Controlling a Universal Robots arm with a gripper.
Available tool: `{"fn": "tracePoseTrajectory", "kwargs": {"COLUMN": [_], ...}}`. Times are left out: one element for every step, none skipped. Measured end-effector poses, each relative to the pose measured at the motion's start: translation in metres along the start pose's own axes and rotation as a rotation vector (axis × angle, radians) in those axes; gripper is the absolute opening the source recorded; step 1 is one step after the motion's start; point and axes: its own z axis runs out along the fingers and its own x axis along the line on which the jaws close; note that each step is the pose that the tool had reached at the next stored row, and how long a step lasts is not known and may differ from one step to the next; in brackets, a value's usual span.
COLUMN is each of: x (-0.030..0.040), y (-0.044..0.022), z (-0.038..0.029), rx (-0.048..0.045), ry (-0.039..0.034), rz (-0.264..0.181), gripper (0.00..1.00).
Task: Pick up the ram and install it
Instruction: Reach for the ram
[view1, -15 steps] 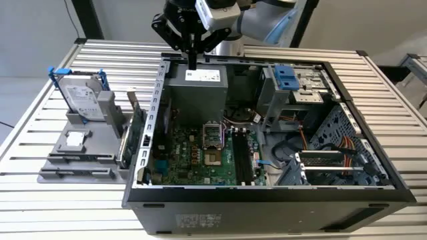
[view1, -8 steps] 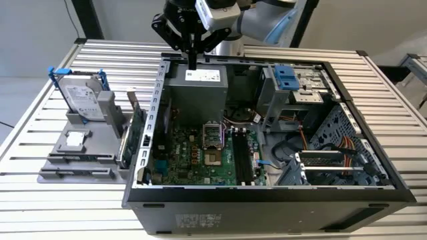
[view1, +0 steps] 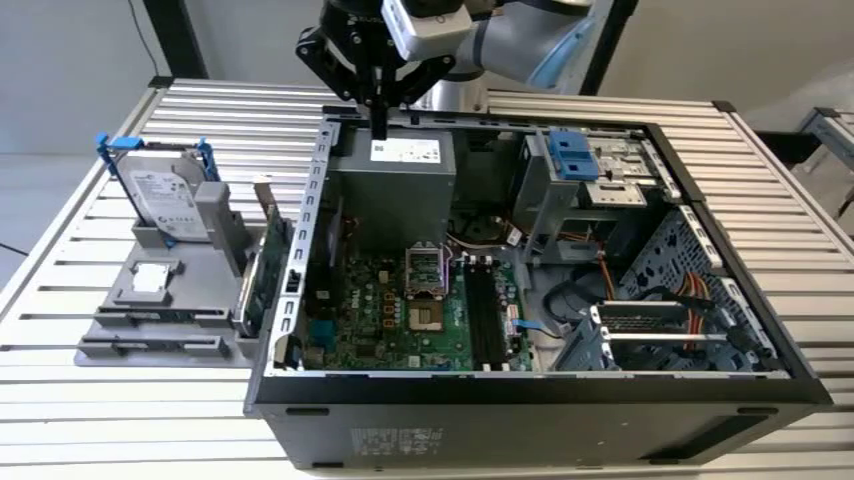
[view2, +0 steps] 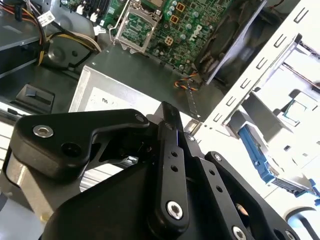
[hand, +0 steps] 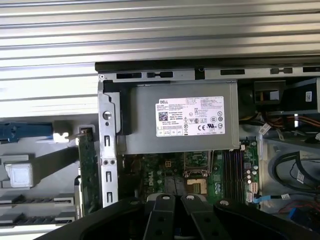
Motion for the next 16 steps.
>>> {"fn": "tracePoseTrajectory", "kwargs": {"x": [0.0012,0.0024,0.0036,0.0048,0.0058,0.0070,0.0080,0.0092,0.0105,0.0116,0.0129,0.0141,0.0152,0.0162,0.0172,0.0182], "y": [-0.0001,-0.0002,-0.0003,-0.0003,-0.0004,-0.0005,-0.0006,-0.0006,-0.0007,-0.0008,-0.0009,-0.0010,-0.0011,-0.0011,-0.0012,-0.0013], "z": [0.0000,-0.0001,0.0000,-0.0001,-0.0001,-0.0002,-0.0002,-0.0002,-0.0002,-0.0002,-0.0003,-0.0003,-0.0003,-0.0003,-0.0004,-0.0004], "rx": [0.0000,0.0000,-0.0001,0.0000,0.0000,0.0000,0.0000,0.0000,0.0000,-0.0001,-0.0001,0.0000,0.0000,0.0000,-0.0001,0.0000], "ry": [0.0000,0.0000,0.0000,0.0000,0.0000,0.0000,0.0000,0.0000,0.0000,-0.0001,0.0000,0.0000,0.0000,0.0000,0.0000,0.0000], "rz": [0.000,0.000,0.000,0.000,0.000,0.000,0.000,0.000,0.000,0.000,0.000,0.000,0.000,0.000,0.000,0.000], "gripper": [0.00,0.00,0.00,0.00,0.00,0.00,0.00,0.00,0.00,0.00,0.00,0.00,0.00,0.00,0.00,0.00]}}
